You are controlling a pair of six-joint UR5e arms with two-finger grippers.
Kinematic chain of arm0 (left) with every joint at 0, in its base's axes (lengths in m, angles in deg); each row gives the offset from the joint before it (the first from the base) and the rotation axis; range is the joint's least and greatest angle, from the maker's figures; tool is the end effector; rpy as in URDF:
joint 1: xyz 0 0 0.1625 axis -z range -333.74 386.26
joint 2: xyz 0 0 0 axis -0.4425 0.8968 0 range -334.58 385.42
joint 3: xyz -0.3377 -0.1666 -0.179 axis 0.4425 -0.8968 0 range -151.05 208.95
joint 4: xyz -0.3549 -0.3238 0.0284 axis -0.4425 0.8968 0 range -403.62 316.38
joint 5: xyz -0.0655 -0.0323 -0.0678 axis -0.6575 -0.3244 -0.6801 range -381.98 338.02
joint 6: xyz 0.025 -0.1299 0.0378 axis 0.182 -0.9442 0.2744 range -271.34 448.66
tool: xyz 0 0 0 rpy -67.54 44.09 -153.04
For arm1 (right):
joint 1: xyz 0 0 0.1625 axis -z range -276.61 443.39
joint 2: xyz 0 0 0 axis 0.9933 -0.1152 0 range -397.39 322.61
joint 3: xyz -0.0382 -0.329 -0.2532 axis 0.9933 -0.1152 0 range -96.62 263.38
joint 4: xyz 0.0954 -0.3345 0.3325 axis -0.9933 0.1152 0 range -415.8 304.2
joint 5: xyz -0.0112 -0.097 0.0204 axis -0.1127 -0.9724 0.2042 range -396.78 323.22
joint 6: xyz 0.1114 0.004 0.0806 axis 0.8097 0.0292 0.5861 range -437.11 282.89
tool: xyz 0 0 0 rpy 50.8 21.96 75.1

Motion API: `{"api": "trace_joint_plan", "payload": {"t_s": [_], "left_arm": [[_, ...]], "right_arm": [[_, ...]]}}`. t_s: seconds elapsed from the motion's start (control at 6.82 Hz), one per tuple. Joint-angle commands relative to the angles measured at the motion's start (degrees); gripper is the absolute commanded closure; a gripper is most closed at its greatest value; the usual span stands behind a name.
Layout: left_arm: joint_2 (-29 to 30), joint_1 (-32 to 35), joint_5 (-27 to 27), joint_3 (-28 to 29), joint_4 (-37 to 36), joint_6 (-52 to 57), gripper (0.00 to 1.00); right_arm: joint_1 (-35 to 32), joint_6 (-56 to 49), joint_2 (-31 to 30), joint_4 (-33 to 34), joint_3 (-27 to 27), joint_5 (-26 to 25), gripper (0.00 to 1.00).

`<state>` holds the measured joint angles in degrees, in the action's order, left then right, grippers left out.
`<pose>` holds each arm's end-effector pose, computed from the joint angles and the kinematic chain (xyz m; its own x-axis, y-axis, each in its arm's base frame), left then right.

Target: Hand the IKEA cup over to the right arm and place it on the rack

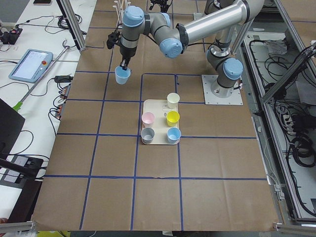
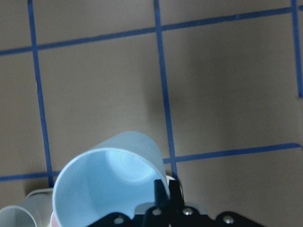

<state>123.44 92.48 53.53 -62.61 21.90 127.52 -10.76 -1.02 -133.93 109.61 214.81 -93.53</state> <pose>0.1066 -0.6575 0.3954 -0.9546 0.2966 0.0269 0.2687 0.8967 -0.3519 0.2430 -0.4660 0.2895 -0.2477 0.6360 -0.7309 0.7714 0.5859 0.2484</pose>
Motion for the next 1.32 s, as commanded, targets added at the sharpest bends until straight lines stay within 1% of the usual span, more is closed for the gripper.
{"api": "trace_joint_plan", "payload": {"t_s": [0.0,0.29,0.44,0.59,0.73,0.88,1.03,1.17], "left_arm": [[-0.11,0.22,-14.46,-6.4,-13.5,4.36,1.0],[0.07,0.05,-26.94,-20.61,-37.63,5.09,1.0],[0.16,0.05,-33.35,-26.08,-46.53,5.26,1.0],[0.24,0.13,-42.38,-29.26,-53.32,5.79,1.0],[0.33,0.22,-50.39,-31.73,-58.18,6.05,1.0],[2.07,0.31,-58.73,-33.24,-59.53,8.4,1.0],[7.66,0.66,-64.91,-33.08,-66.07,12.34,1.0],[13.46,2.58,-65.4,-32.9,-75.18,11.43,1.0]], "right_arm": [[0.02,0.03,-0.05,0.0,-0.3,-0.02,0.0],[0.11,0.03,0.04,0.0,-0.3,-0.02,0.0],[0.11,0.03,0.12,0.0,-0.3,-0.02,0.0],[0.11,0.11,0.04,0.0,-0.3,-0.02,0.0],[0.19,0.72,-0.05,0.0,-0.13,-0.02,0.0],[0.19,0.73,0.12,0.18,-0.21,-0.37,0.0],[0.19,0.56,0.13,4.96,-0.13,-0.55,0.0],[0.28,0.55,0.04,13.45,0.05,-0.72,0.0]]}}
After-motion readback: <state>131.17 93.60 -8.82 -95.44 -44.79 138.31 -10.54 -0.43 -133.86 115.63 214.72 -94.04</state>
